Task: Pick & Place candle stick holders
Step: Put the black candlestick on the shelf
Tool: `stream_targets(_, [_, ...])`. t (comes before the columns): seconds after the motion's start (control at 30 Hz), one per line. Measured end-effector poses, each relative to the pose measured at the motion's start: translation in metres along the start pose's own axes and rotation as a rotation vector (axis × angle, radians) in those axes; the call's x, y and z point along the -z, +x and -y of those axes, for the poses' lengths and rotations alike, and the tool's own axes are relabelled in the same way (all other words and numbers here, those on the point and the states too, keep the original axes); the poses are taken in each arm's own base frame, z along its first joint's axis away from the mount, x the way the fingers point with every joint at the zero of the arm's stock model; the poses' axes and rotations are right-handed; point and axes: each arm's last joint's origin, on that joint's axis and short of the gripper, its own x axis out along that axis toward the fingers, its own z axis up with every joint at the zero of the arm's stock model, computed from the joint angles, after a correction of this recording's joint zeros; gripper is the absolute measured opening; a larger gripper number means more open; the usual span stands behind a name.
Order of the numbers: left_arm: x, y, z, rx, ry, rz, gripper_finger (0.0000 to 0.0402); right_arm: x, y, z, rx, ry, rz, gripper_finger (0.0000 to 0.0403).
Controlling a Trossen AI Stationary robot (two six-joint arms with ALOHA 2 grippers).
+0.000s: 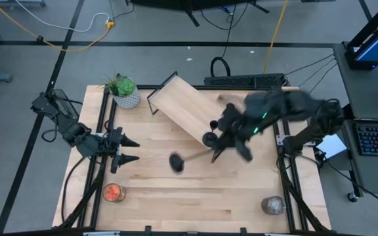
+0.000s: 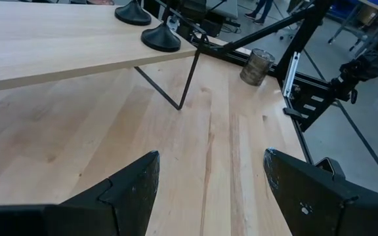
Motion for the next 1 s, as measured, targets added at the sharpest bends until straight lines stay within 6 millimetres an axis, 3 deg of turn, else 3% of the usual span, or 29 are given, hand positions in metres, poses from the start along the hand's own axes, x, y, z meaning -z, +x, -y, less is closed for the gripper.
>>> stream_targets(0.13, [0.0,0.0,0.0,0.002,-0.013,0.003,0.0283,-0.018,-0.047,0.015,0.089,-0.066,0.078,0.0011])
stream_targets(0.27, [-0.001,0.0,0.0,0.003,-0.047,0.005,0.0282,-0.023,-0.083,0.036,0.194,-0.069,0.152,0.0011])
stream_targets(0.47, [-0.002,0.0,0.002,0.013,-0.092,0.022,0.0283,-0.022,-0.116,0.073,0.394,-0.03,0.15,0.0011])
stream_targets(0.63, [-0.007,0.0,0.004,0.042,-0.121,0.063,0.0282,-0.025,-0.118,0.098,0.484,0.007,0.096,0.0011])
stream_targets(1.0, [-0.015,-0.001,0.009,0.085,-0.125,0.13,0.0282,-0.037,-0.079,0.146,0.529,0.048,-0.092,0.0011])
